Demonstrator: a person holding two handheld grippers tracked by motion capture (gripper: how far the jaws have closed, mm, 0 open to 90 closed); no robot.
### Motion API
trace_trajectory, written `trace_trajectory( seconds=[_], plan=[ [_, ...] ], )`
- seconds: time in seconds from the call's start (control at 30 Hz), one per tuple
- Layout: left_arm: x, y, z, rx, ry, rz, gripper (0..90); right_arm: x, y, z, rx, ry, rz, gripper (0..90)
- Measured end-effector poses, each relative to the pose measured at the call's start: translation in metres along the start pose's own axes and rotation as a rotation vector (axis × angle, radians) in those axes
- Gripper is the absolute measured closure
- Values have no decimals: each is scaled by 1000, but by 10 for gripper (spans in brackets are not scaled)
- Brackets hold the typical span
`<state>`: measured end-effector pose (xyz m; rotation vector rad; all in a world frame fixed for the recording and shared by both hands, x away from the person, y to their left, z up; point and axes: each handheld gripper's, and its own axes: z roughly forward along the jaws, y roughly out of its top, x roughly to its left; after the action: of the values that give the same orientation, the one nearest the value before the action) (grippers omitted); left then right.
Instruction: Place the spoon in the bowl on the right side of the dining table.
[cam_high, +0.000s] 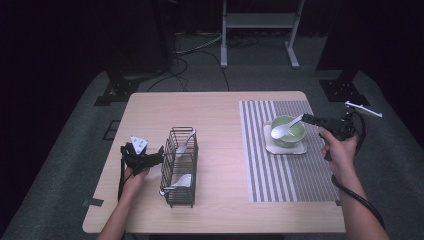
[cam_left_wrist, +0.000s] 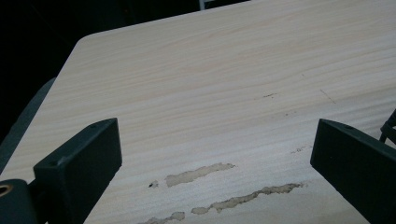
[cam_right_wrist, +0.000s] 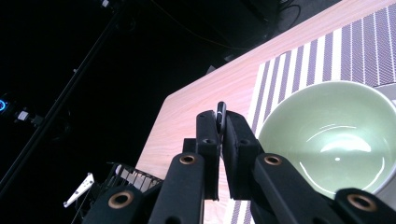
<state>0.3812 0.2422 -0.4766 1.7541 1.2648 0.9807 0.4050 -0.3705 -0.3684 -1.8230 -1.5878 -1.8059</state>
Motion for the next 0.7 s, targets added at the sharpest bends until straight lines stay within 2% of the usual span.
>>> trace_trajectory(
  seconds=[0.7],
  plan=[
    [0,0,0,1,-1,1,10,-12,8,-1,-32,-43,19,850]
  ],
)
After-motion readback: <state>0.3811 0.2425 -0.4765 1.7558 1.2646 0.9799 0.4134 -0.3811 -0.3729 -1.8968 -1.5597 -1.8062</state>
